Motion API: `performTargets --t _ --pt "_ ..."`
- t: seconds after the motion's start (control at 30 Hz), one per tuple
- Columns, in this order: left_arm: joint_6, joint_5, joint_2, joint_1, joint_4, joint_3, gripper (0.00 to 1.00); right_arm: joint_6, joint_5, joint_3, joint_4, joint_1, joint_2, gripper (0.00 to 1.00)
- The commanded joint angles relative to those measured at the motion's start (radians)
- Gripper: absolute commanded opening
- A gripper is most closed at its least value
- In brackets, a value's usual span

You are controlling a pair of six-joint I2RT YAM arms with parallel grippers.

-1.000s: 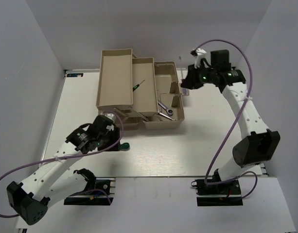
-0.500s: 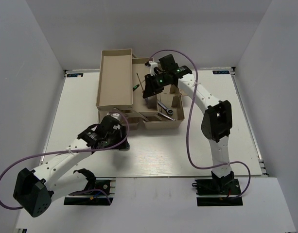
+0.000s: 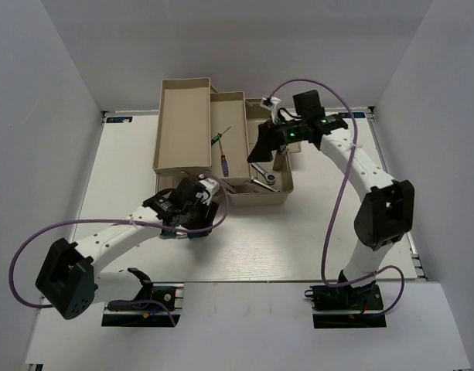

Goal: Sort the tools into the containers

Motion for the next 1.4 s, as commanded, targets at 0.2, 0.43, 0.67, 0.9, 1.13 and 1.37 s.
performTargets --t 0.2,0.43,0.67,0.9,1.13,1.37 --pt "0.151 -0.108 0.201 -0.031 -0.016 0.112 0.70 -0.027 -0.208 -0.207 0.116 -0.163 -0.143 0.87" --pt "0.151 -0.119 0.264 -0.060 -0.047 0.144 0.69 -0.024 -0.229 -0.303 0.124 -0.252 -0.204 0.87" --pt "0.151 -0.139 0.358 -0.103 -0.088 0.176 0.68 0.024 -0.261 -0.337 0.164 -0.323 -0.224 0.87" --pt "0.115 -0.246 0.470 -0.143 -0.174 0.225 0.62 0.056 -0.291 -0.356 0.202 -0.358 -0.243 0.87" --pt "0.071 -0.268 0.510 -0.186 -0.240 0.244 0.62 0.067 -0.303 -0.366 0.214 -0.380 -0.252 0.87" --pt "0.042 -0.245 0.501 -0.195 -0.271 0.233 0.62 0.079 -0.307 -0.374 0.234 -0.392 -0.261 0.87"
